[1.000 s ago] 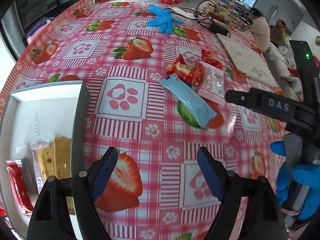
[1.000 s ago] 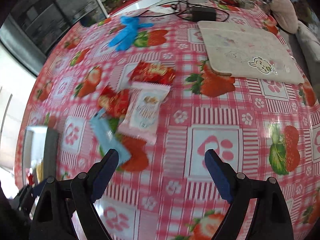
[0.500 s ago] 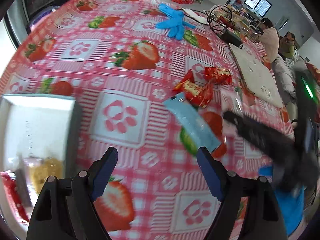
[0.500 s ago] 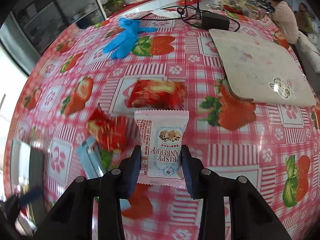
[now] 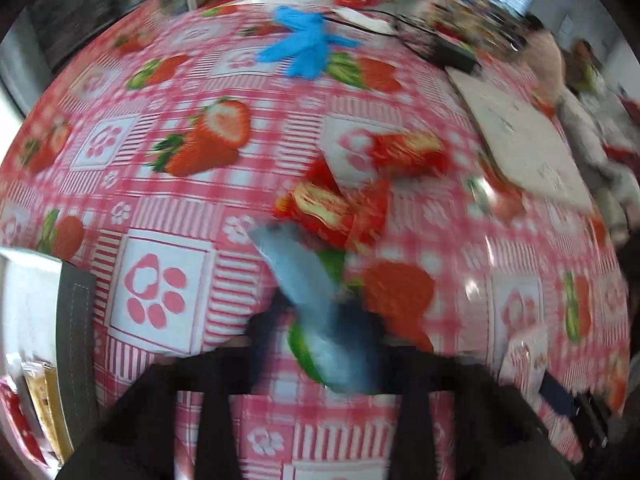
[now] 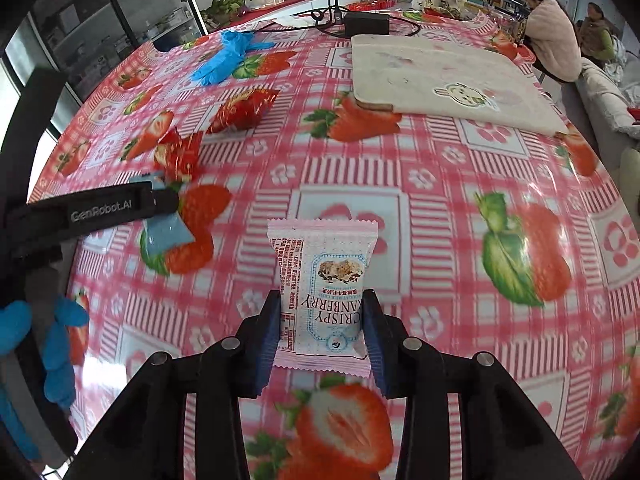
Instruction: Organize snacks
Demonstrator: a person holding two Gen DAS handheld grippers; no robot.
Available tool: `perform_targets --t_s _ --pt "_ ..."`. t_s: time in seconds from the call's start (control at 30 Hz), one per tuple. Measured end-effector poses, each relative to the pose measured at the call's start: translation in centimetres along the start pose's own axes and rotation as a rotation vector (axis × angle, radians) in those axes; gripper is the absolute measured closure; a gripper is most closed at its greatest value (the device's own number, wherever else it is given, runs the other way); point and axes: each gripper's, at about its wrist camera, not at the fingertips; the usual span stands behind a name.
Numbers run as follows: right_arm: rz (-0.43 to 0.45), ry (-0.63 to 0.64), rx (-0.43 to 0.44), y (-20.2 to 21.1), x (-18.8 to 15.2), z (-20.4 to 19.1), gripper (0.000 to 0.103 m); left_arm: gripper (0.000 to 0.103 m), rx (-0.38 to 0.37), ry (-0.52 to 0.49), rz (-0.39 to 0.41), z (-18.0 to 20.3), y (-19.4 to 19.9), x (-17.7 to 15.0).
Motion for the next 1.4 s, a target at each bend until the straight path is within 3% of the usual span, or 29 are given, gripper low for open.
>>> perform_targets --t_s 0.1,0.27,0.33,0.37,0.4,0.43,0.5,0.57,0.73,0.83,0.87,0.97,1.4 --pt "0.000 0.009 -0.014 0.6 -1.4 -0.1 0.063 0.086 -0.018 -0.046 0.036 -0.2 1.1 -2.6" --pt "0.010 0.009 -0.022 2.1 -4.6 -0.3 0.063 0.084 -0.052 -0.083 0.102 -2.4 3.6 -9.8" --pt "0.019 -0.010 -0.016 3.0 -6.2 -0.3 0.063 0.073 -0.047 -0.086 0.121 -3.5 4.2 -11.7" --pt "0.026 -0.027 -0.012 3.3 -6.8 -0.3 0.061 0.047 -0.022 -0.093 0.135 -3.7 4.4 -12.3" --pt "0.036 -0.040 -0.011 3.6 -7.3 -0.2 0.053 0.019 0.017 -0.095 0.153 -4.0 4.5 -12.6" --pt "0.053 -0.057 -0.016 3.9 -7.9 -0.1 0.029 0.015 0.048 -0.091 0.181 -4.2 4.8 -12.7" --pt "0.099 -0.080 -0.032 4.5 -8.8 0.2 0.000 0.014 0.044 -0.083 0.210 -4.6 5.1 -12.5" --pt "0.111 -0.092 -0.037 4.6 -9.0 0.4 0.000 0.014 0.009 -0.069 0.214 -4.7 5.1 -11.9" --pt "0.116 -0.075 -0.061 3.3 -8.0 0.5 0.000 0.014 0.022 -0.072 0.210 -4.0 3.1 -11.4" --pt "0.130 -0.047 -0.110 2.6 -7.9 0.0 0.000 0.008 0.002 -0.078 0.232 -3.8 2.6 -11.8" --pt "0.139 -0.031 -0.133 2.4 -8.0 -0.2 0.000 0.000 -0.007 -0.078 0.239 -3.8 2.5 -11.9" --pt "0.173 0.012 -0.149 2.0 -8.5 -0.7 0.000 0.000 -0.017 -0.083 0.257 -3.7 2.4 -12.1" --pt "0.178 0.013 -0.152 2.0 -8.5 -0.7 0.000 0.000 -0.018 -0.081 0.264 -3.7 2.4 -12.2"
Point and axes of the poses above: each gripper's, at about its wrist camera, not at the fingertips, and y roughly against the way its jaws point, z to its right, x to its top, and after that the axes turned 15 degrees about x, right-handed
